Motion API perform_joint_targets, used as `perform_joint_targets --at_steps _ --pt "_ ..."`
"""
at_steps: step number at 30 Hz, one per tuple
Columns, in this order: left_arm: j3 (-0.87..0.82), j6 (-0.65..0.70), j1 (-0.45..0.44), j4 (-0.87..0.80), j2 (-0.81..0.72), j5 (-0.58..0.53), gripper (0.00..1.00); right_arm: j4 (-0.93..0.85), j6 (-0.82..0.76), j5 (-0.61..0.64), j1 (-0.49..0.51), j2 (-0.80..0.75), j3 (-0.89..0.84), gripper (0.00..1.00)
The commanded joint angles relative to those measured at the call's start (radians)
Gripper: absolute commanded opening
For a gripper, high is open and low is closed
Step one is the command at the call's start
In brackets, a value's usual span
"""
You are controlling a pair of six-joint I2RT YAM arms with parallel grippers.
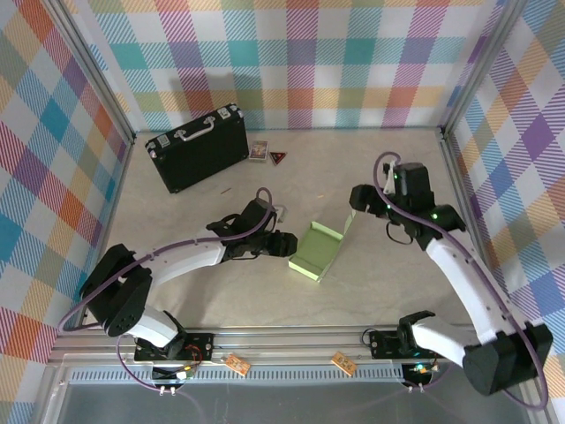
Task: Fold the paper box
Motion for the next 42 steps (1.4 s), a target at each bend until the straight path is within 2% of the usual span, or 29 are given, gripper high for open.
perform_joint_targets --at_steps 1,6,11,15,18,21,26,28,33,36,38,42 --pt "-0.011 -0.028 -0.019 0.042 0.060 0.016 0.53 -0.113 0.075 -0.156 0.021 -0.030 -0.029 0.78" --pt "-0.029 -0.030 -0.067 0.074 0.091 0.024 0.52 -0.147 0.107 -0.238 0.083 -0.016 -0.040 0.75" --pt "-0.062 -0.041 -0.096 0.095 0.065 0.030 0.51 -0.201 0.066 -0.193 0.159 0.060 -0.020 0.71" --pt "-0.100 -0.065 -0.129 0.126 0.017 0.039 0.51 -0.203 0.027 -0.201 0.175 0.126 0.003 0.62" --pt "-0.160 -0.109 -0.153 0.184 -0.030 0.040 0.51 -0.216 -0.016 -0.205 0.180 0.200 0.049 0.49" --pt "-0.242 -0.149 -0.156 0.217 -0.133 0.013 0.51 -0.233 -0.057 -0.177 0.197 0.257 0.097 0.46" --pt "-0.295 -0.130 -0.156 0.048 -0.341 -0.142 0.54 -0.264 -0.170 -0.165 0.258 0.334 0.169 0.33" --pt "-0.302 -0.114 -0.154 -0.009 -0.406 -0.184 0.55 -0.295 -0.207 -0.150 0.283 0.371 0.215 0.31" --pt "-0.275 -0.087 -0.133 -0.209 -0.509 -0.316 0.60 -0.341 -0.330 -0.178 0.342 0.443 0.296 0.29" --pt "-0.247 -0.075 -0.100 -0.326 -0.541 -0.434 0.63 -0.341 -0.446 -0.157 0.396 0.474 0.332 0.21" --pt "-0.250 -0.067 -0.067 -0.349 -0.576 -0.443 0.64 -0.344 -0.526 -0.143 0.425 0.495 0.350 0.15" --pt "-0.259 -0.071 -0.011 -0.371 -0.653 -0.436 0.65 -0.334 -0.670 -0.094 0.447 0.525 0.390 0.13"
